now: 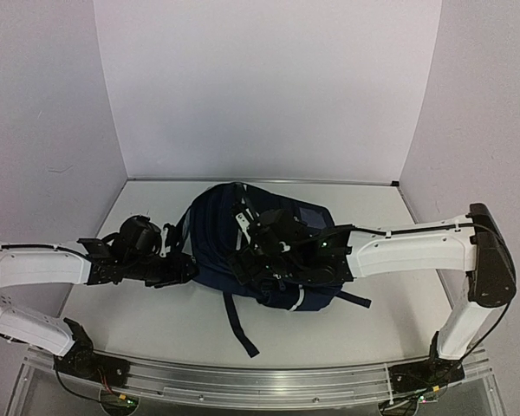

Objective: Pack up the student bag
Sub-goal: Zip the student bag at the center of the board.

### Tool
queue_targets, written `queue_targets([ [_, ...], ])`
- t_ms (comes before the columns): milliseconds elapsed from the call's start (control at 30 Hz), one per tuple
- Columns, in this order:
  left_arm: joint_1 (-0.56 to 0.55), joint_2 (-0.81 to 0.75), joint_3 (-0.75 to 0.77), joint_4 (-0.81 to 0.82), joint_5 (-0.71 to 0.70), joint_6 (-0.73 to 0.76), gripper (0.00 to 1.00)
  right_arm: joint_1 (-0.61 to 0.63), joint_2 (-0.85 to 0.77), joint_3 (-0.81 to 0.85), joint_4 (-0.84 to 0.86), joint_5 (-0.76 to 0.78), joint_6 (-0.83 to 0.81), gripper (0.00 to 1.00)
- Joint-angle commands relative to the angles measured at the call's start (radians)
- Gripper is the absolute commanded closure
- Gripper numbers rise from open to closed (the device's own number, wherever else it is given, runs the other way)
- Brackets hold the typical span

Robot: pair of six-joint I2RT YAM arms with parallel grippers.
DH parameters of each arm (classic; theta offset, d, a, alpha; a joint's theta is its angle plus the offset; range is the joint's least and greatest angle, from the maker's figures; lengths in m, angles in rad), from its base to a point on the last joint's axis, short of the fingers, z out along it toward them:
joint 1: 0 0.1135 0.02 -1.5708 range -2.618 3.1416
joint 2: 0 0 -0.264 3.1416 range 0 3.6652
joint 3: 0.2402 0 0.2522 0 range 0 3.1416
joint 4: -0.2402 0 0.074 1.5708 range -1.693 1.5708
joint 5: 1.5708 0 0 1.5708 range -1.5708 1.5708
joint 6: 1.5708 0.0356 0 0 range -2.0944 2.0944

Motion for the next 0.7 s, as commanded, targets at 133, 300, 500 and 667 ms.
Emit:
queue_targets([
  [133, -0.012, 0.112, 0.096, 0.118, -0.075, 0.067, 0.52, 0.014, 0.009, 0.013, 0.011, 0.086, -0.018, 0.02],
  [300, -0.013, 0.127, 0.102, 0.153, -0.091, 0.069, 0.68, 0.015, 0.005, 0.010, 0.018, 0.081, -0.010, 0.02],
  [500, -0.013, 0.113, 0.110, 0.143, -0.127, 0.063, 0.84, 0.015, 0.007, 0.006, 0.026, 0.077, -0.005, 0.03],
  [667, -0.013, 0.065, 0.115, 0.073, -0.144, 0.070, 0.90, 0.023, 0.009, 0.004, 0.028, 0.065, -0.037, 0.03],
])
